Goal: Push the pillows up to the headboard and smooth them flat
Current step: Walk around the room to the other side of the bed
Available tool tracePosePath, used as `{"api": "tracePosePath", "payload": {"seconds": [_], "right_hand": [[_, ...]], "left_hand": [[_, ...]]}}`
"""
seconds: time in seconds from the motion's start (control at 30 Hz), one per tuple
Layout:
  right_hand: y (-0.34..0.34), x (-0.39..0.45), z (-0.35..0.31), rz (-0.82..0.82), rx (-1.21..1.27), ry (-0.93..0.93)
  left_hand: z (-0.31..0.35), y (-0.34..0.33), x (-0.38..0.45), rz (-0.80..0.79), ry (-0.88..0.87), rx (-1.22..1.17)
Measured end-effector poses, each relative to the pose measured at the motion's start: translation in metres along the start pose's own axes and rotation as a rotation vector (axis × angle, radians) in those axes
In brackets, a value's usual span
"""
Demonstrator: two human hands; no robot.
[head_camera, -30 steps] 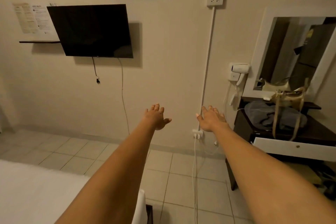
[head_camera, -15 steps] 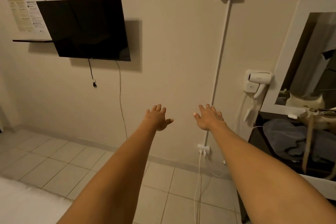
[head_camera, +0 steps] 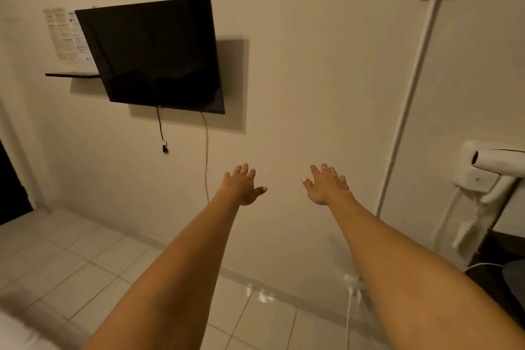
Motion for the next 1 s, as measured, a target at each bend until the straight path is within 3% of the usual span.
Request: {"api": "tracePosePath", "payload": {"seconds": [0.57, 1.0], "right_hand": [[-0.100, 0.232, -0.142, -0.106, 0.065, 0.439], [-0.148, 0.286, -0.339, -0.171, 0.112, 0.814]], "left_hand": [[-0.148, -0.064, 0.134, -0.052, 0.467, 0.041], [-0.299, -0.081, 0.111, -0.094, 0.872, 0.052]]}}
Point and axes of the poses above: each hand's wrist, its own x-axis towards the middle knuckle, its own y-axis out of the back of the hand, z = x × y, the point moved 4 cm from there along x, towards the middle knuckle, and after that the axes turned 11 degrees about z, right-handed, at the moved point
